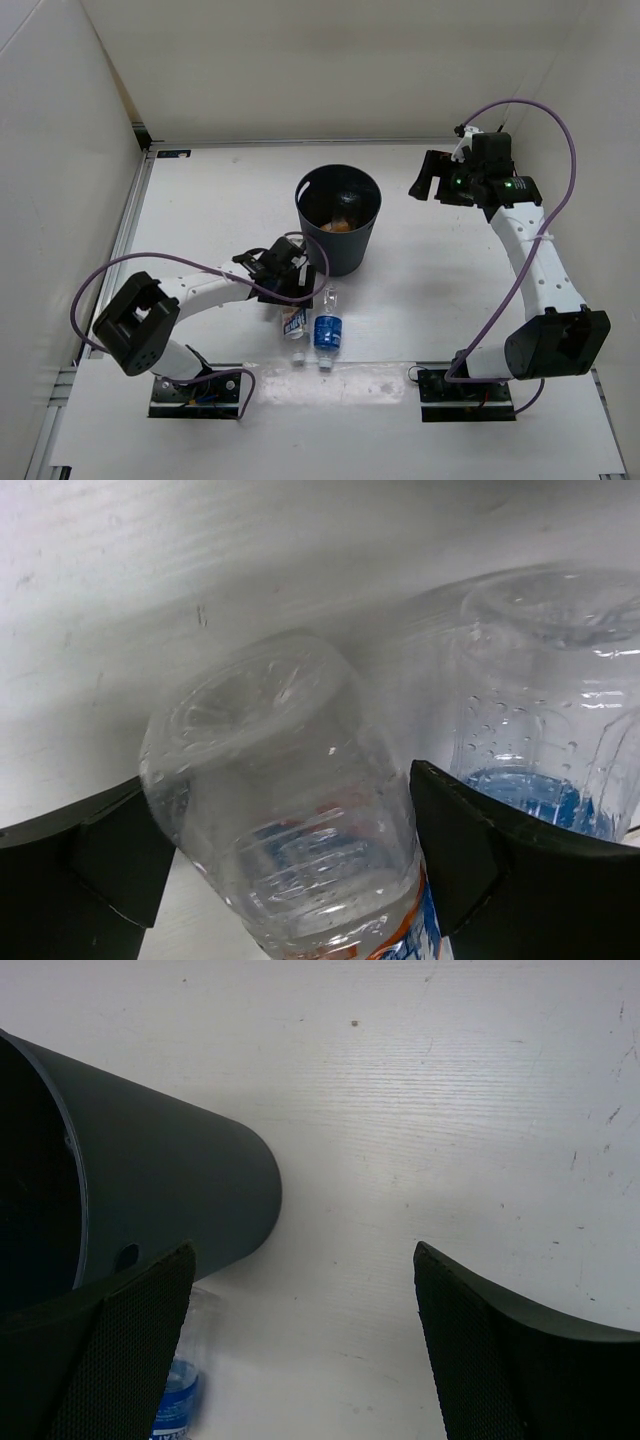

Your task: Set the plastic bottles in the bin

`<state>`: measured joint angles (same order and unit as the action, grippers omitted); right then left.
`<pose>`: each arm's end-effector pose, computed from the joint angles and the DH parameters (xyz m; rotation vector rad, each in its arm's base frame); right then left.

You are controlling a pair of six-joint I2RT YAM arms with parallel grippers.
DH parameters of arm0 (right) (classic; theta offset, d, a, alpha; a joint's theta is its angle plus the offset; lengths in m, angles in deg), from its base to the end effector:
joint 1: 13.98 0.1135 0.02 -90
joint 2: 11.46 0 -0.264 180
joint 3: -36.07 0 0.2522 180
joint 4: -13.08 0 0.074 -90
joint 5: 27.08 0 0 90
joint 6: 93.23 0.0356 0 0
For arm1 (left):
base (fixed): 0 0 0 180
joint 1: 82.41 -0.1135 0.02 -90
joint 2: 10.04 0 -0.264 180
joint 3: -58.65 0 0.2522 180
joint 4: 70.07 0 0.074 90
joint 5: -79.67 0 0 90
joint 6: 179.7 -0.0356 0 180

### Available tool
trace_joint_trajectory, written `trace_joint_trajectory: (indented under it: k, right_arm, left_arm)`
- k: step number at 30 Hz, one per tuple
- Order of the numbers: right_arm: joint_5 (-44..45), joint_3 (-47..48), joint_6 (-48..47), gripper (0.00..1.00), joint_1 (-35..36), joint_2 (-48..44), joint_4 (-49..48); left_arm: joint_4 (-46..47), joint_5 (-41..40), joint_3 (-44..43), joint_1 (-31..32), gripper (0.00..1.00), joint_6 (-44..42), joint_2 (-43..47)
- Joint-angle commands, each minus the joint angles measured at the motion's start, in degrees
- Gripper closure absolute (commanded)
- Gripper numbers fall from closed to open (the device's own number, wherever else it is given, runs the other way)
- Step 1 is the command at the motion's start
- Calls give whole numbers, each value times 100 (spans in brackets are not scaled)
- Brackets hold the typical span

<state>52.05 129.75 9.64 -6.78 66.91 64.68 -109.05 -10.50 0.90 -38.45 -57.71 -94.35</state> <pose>0.2947 0.0440 0.3742 0.0030 2.2205 0.4035 0.1907 -0.1837 0.1637 0.2890 2.7650 -0.3675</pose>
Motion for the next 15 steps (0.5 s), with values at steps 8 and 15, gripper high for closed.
trace_joint_trajectory:
  k: [8, 15]
  right_arm:
    - [-3, 138, -56, 10, 229, 20, -75]
    - [-2, 252, -47, 10, 343, 152, -146]
  left_arm:
    - [-774, -449, -163, -194, 15, 36, 651]
    - [-1502, -1520, -303, -696, 27, -131, 1950]
